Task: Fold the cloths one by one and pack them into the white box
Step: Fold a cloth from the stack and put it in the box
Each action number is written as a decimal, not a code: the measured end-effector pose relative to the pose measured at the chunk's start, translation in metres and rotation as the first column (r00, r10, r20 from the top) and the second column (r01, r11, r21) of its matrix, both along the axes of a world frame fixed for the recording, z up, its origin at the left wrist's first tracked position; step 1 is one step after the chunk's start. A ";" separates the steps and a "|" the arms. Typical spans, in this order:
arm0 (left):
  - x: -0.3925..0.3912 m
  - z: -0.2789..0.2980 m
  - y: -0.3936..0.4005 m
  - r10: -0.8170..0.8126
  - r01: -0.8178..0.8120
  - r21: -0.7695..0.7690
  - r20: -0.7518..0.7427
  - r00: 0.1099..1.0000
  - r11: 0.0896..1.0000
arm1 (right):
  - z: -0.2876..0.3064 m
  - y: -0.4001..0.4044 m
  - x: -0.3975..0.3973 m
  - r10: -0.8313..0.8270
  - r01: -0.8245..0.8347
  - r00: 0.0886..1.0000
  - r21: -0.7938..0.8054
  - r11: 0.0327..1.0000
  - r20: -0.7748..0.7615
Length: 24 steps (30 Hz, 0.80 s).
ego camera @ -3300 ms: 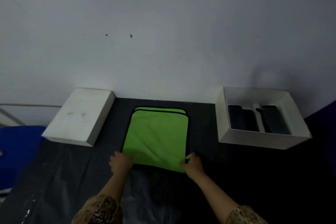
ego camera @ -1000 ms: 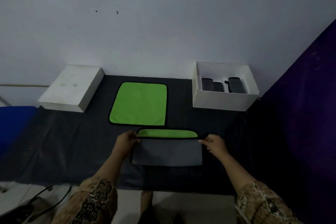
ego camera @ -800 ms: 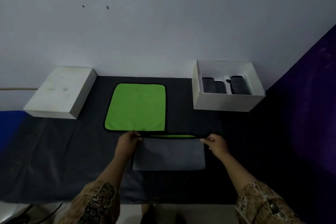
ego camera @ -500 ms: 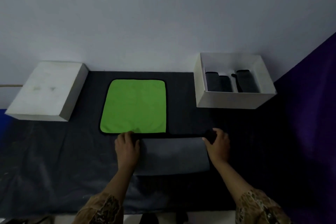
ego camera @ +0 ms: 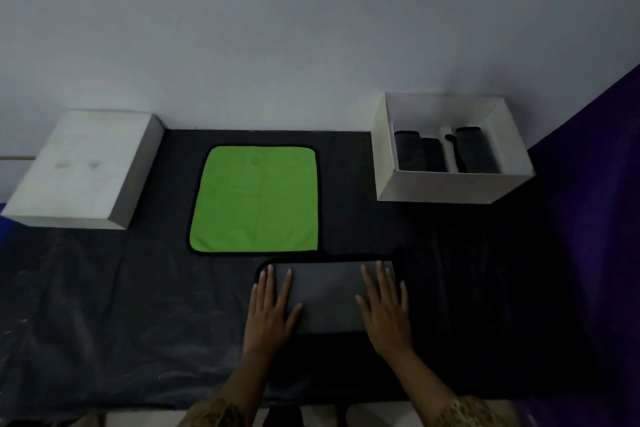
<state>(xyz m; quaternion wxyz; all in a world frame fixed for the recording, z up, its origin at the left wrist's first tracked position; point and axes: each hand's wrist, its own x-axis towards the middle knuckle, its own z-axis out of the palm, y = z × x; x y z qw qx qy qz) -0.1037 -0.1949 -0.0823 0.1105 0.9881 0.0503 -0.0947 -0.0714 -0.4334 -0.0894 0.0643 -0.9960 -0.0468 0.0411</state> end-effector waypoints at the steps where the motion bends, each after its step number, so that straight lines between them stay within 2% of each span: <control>1: 0.001 0.002 0.000 0.009 -0.009 -0.009 -0.013 1.000 1.000 | 0.004 -0.006 0.000 -0.100 0.100 0.995 0.018 0.995 -0.010; 3: 0.002 0.004 -0.001 0.020 -0.020 -0.040 -0.020 1.000 0.999 | 0.014 -0.014 -0.001 -0.317 0.319 0.948 0.127 0.939 -0.032; 5: 0.003 0.005 -0.004 0.037 -0.036 -0.074 0.008 0.999 0.997 | 0.021 -0.019 -0.003 -0.427 0.434 0.900 0.267 0.861 -0.087; 8: 0.002 0.009 -0.019 0.025 -0.016 -0.122 0.073 0.997 0.992 | 0.028 -0.024 -0.005 -0.376 0.427 0.904 0.468 0.774 -0.202; 10: 0.000 0.012 -0.032 -0.026 0.041 -0.133 0.117 0.993 0.990 | 0.030 -0.029 -0.007 -0.370 0.483 0.876 0.574 0.661 -0.310; 12: -0.001 0.011 -0.045 -0.102 0.123 -0.125 0.157 0.982 0.984 | 0.033 -0.037 -0.008 -0.387 0.566 0.824 0.568 0.598 -0.414; 16: -0.011 0.015 -0.074 -0.204 0.217 -0.127 0.109 0.973 0.968 | 0.038 -0.073 -0.015 -0.408 0.596 0.797 0.474 0.648 -0.445; 19: -0.024 0.019 -0.099 -0.269 0.276 -0.172 0.065 0.961 0.946 | 0.049 -0.100 -0.025 -0.415 0.616 0.783 0.483 0.622 -0.464; 21: -0.034 0.029 -0.120 -0.249 0.239 -0.277 -0.002 0.969 0.931 | 0.062 -0.115 -0.036 -0.410 0.641 0.765 0.526 0.559 -0.497; 22: -0.033 0.030 -0.124 -0.212 0.172 -0.328 -0.091 0.973 0.929 | 0.064 -0.116 -0.037 -0.408 0.660 0.750 0.549 0.513 -0.520; 24: -0.032 0.035 -0.133 -0.105 0.040 -0.410 -0.137 0.985 0.911 | 0.070 -0.117 -0.042 -0.399 0.690 0.723 0.624 0.367 -0.564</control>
